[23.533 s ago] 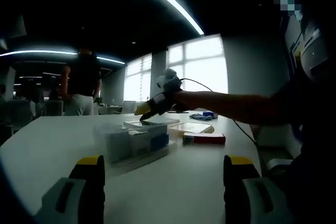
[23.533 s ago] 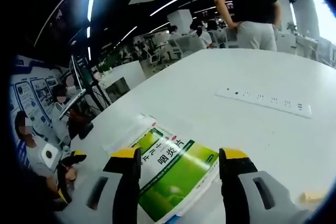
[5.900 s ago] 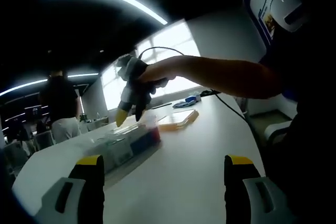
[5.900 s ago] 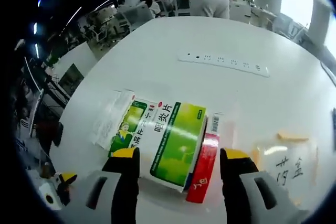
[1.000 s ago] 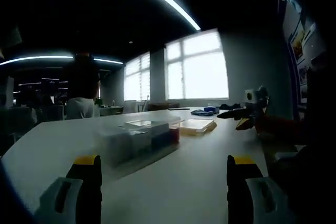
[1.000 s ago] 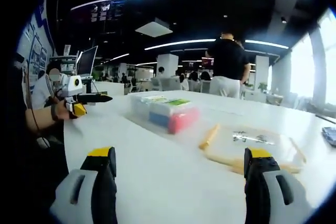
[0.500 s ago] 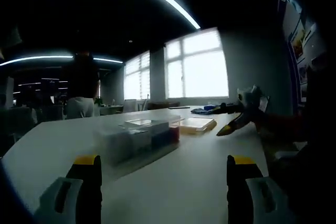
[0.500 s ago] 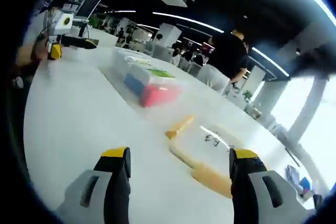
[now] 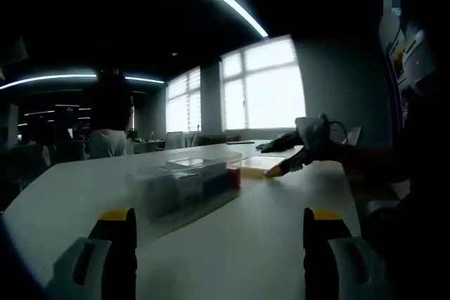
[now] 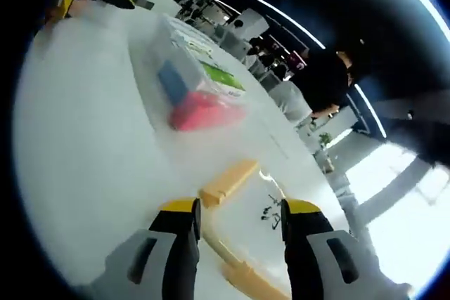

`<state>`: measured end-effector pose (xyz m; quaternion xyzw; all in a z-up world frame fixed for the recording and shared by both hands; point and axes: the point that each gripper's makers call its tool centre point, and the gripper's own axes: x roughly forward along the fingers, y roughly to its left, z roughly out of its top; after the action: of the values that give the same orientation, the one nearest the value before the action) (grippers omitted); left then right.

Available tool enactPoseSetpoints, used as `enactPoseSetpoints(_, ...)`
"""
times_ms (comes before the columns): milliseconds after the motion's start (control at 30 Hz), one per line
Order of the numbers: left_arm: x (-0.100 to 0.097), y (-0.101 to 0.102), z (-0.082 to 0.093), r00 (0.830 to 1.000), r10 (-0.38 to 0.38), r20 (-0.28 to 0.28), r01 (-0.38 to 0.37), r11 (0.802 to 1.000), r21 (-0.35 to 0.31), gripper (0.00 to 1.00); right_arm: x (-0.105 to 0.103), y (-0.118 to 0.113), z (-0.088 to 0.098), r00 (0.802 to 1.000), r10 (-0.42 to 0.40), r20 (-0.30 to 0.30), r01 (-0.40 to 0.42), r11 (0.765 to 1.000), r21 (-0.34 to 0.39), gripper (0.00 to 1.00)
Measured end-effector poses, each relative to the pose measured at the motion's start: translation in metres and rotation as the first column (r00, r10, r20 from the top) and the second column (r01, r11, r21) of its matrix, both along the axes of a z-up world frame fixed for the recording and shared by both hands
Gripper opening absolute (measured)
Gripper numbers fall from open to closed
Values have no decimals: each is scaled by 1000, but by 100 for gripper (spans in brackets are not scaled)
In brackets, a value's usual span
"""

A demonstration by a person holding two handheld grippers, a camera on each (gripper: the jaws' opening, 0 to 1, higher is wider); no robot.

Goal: Arrange the small medicine boxes into an aligned row inside the storage area until every box is upright, visible, and separated from the surrounding clutter.

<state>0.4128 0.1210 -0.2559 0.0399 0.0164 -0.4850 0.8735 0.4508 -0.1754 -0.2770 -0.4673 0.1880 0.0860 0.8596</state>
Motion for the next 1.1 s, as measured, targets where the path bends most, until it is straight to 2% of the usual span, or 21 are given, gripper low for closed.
enactPoseSetpoints(67, 0, 0, 0, 1000, -1, 1, 1, 1000, 2, 98, 1, 7, -2, 999, 42, -9, -42, 998, -49, 38)
enactPoseSetpoints(167, 0, 0, 0, 1000, -2, 2, 2, 1000, 1, 98, 1, 11, -5, 999, 41, -8, -41, 997, -64, 32)
enactPoseSetpoints(233, 0, 1, 1, 1000, -3, 2, 3, 1000, -5, 98, 2, 14, -6, 998, 59, -2, -59, 992, -110, 31)
enactPoseSetpoints(400, -1, 1, 2, 1000, -9, 0, 9, 1000, -13, 97, 5, 18, -9, 997, 78, -10, -79, 988, -132, 25)
enactPoseSetpoints(500, -1, 1, 2, 1000, -11, 1, 11, 1000, -16, 97, 6, 22, -11, 993, 119, -11, -119, 978, -173, 23)
enactPoseSetpoints(700, -2, 1, 2, 1000, -18, -1, 18, 1000, -19, 97, 5, 29, -21, 984, 169, -51, -176, 956, -234, 9)
enactPoseSetpoints(800, -3, 0, 2, 1000, -26, -4, 26, 1000, -17, 96, 5, 29, -22, 983, 181, -27, -181, 947, -266, 7)
enactPoseSetpoints(867, -5, -2, 0, 999, -47, -18, 47, 999, -15, 94, 5, 28, -17, 984, 177, 5, -169, 949, -268, 4)
enactPoseSetpoints(933, -6, -4, -2, 998, -54, -26, 54, 999, -6, 93, 4, 24, -7, 984, 168, 64, -145, 952, -268, 2)
enactPoseSetpoints(967, -6, -5, -2, 998, -55, -26, 55, 998, -2, 93, 2, 26, -11, 984, 175, 43, -160, 959, -233, 2)
enactPoseSetpoints(1000, -7, -6, -2, 998, -58, -26, 58, 998, 1, 93, 1, 23, -8, 986, 156, 63, -142, 972, -187, 2)
enactPoseSetpoints(1067, -9, -9, -3, 996, -76, -36, 76, 997, 3, 91, -2, 21, -7, 983, 164, 79, -148, 973, -180, 1)
enactPoseSetpoints(1100, -12, -12, -4, 994, -95, -45, 95, 995, 6, 88, -4, 21, -5, 983, 158, 97, -142, 978, -154, 1)
